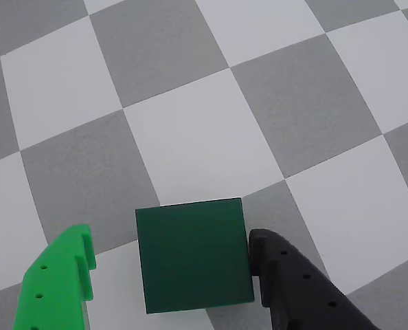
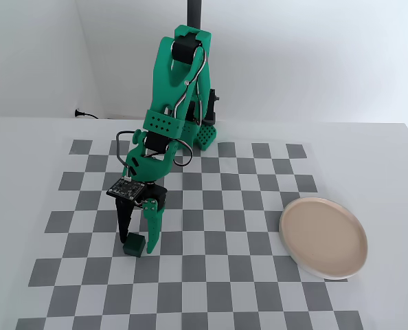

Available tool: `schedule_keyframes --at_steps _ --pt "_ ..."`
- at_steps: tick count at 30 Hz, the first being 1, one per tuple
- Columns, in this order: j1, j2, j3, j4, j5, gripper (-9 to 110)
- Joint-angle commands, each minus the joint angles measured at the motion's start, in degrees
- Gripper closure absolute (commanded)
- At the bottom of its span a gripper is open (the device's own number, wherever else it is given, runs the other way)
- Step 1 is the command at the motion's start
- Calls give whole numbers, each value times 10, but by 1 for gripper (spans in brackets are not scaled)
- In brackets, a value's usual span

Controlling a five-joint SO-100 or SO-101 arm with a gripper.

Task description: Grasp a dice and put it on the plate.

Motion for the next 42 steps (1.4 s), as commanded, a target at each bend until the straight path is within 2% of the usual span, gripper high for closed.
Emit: schedule_keyframes --at_steps 1,17,23,32,42 --pt "-4 31 -4 -9 -4 83" --pt "7 -18 -4 -51 -4 91" --pt "8 -18 -4 -51 -1 106" --pt "-11 19 -6 -38 3 106" --pt "-108 127 -62 81 33 106"
